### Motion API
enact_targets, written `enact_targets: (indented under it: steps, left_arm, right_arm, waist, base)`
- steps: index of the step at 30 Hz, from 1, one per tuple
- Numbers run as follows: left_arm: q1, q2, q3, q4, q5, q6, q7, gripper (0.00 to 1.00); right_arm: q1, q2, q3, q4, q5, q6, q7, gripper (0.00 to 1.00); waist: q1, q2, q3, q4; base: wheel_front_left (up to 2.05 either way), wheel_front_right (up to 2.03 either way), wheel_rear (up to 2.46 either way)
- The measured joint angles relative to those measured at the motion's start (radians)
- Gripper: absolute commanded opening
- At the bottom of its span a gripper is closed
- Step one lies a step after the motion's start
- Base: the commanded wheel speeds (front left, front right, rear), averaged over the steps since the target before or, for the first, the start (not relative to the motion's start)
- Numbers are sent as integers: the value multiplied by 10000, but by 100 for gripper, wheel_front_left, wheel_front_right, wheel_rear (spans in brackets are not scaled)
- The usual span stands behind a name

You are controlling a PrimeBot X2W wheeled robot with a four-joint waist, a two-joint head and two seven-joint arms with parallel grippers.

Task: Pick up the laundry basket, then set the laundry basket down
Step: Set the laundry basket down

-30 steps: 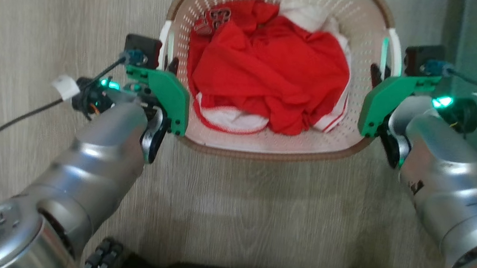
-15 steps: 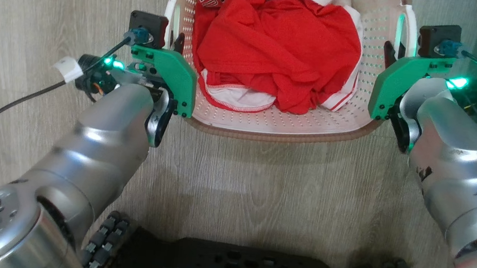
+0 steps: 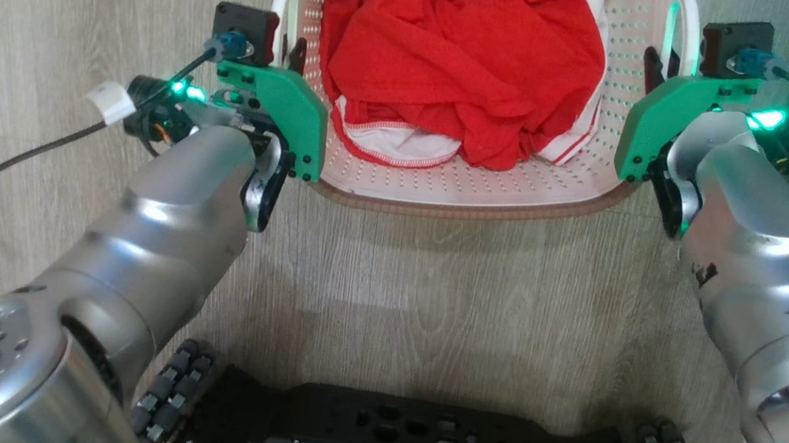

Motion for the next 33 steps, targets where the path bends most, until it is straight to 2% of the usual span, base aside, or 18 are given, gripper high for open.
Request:
enact_targets:
  steps: [5, 7, 9, 11, 12, 13, 14, 15, 16, 17, 18, 19, 20, 27, 33]
  left_arm:
    - [-211, 23, -29, 56, -50, 8, -25, 0]
    - [-212, 23, -38, 59, -102, 40, -27, 0]
    - [-239, 25, -40, 63, -102, 56, -58, 0]
    - [-306, 23, -50, 61, -105, 79, -61, 0]
    - [-341, 23, -59, 61, -105, 82, -54, 12]
    - [-349, 23, -73, 58, -102, 84, -52, 28]
    - [-337, 19, -88, 63, -102, 92, -8, 35]
    - [-322, 23, -86, 81, -102, 109, -8, 46]
    - [-321, 29, -81, 100, -102, 169, 0, 64]
    - [-320, 29, -61, 104, -102, 167, 10, 75]
    - [-321, 23, -36, 98, -102, 182, 10, 78]
    - [-321, 15, -27, 75, -102, 186, 10, 85]
    - [-321, 15, -21, 67, -102, 226, 10, 100]
    - [-286, 19, 109, 54, -98, 330, 10, 100]
    - [1, 15, 721, -29, 247, 374, 10, 100]
  right_arm:
    - [-47, 90, -516, -59, -525, 0, -38, 0]
    - [-106, 104, -646, -54, -686, 0, -36, 19]
    - [-153, 117, -713, -40, -897, 0, -35, 28]
    - [-159, 111, -825, 21, -1037, -2, -35, 42]
    - [-159, 105, -899, 38, -1080, -4, -33, 47]
    - [-159, 100, -986, 46, -1145, -4, -33, 60]
    - [-160, 98, -1045, 46, -1187, -4, -33, 79]
    - [-160, 98, -1078, 50, -1243, -4, -33, 84]
    - [-160, 100, -1112, 50, -1283, -4, -35, 89]
    - [-161, 100, -1156, 52, -1342, -4, -35, 96]
    - [-160, 100, -1195, 52, -1383, -4, -35, 100]
    - [-160, 98, -1229, 54, -1400, -4, -35, 100]
    - [-160, 98, -1239, 56, -1400, -4, -36, 100]
    - [-161, 100, -1162, 48, -1386, -4, -140, 100]
    - [-161, 100, -965, -105, -1296, -4, -257, 100]
  waist:
    - [0, 1, 105, -23]
    - [0, 1, 126, -34]
    - [0, 1, 139, -42]
    - [1, 1, 145, -46]
    - [1, 1, 146, -47]
    - [1, 1, 146, -48]
    - [1, 1, 144, -50]
    - [1, 1, 139, -53]
    - [1, 1, 128, -56]
    - [1, 1, 115, -58]
    - [1, 1, 101, -59]
    - [1, 1, 84, -49]
    - [1, 1, 62, -39]
    - [1, 1, -174, -29]
    - [1, 1, -601, -81]
  base:
    - [0, 0, 0]
    - [0, 0, 0]
    - [0, 0, 0]
    - [0, 0, 0]
    - [0, 0, 0]
    - [0, 0, 0]
    - [0, 0, 0]
    - [0, 0, 0]
    - [0, 0, 0]
    - [0, 0, 0]
    - [0, 0, 0]
    - [0, 0, 0]
    - [0, 0, 0]
    - [0, 0, 0]
    - [0, 0, 0]
